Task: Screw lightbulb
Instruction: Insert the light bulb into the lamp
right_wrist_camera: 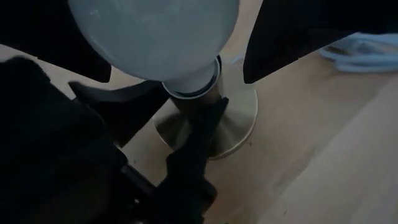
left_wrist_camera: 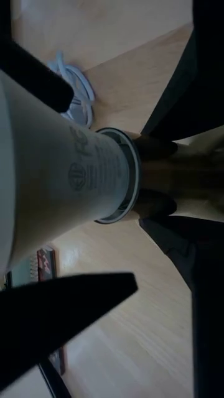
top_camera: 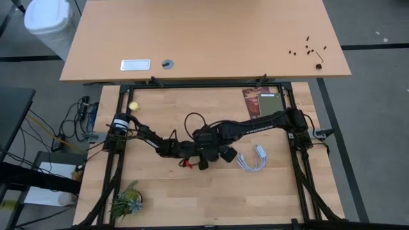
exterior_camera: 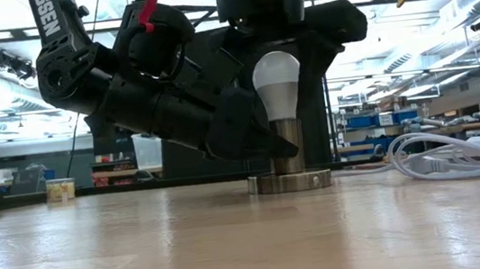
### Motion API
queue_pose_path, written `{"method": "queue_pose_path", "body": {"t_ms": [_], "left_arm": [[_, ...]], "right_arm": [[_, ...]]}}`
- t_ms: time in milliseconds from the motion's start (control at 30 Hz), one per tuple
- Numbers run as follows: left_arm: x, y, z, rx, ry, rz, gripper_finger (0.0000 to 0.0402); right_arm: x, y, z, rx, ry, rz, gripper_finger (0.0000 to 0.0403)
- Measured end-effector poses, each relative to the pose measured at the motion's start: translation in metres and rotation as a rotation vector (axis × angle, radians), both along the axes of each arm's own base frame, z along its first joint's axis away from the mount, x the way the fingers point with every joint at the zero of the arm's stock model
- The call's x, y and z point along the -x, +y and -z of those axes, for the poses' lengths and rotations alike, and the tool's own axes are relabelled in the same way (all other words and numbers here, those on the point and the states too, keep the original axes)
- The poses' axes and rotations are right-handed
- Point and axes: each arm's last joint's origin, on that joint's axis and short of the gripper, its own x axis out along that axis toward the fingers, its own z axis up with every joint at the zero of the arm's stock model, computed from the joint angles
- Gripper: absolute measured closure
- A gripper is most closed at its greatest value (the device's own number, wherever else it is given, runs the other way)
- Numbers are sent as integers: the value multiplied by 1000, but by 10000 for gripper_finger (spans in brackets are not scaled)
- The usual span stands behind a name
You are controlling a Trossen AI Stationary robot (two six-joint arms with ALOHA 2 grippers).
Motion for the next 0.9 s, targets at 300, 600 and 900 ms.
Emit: {"method": "queue_pose_path", "body": {"t_ms": [300, 600, 900], "left_arm": [[0, 0, 0, -22, 7, 8, 218], [0, 0, 0, -20, 7, 8, 218], [0, 0, 0, -17, 8, 6, 218]], "right_arm": [[0, 1, 0, 33, 7, -71, 30], [0, -1, 0, 9, -6, 27, 100], [0, -1, 0, -27, -30, 217, 147]]}}
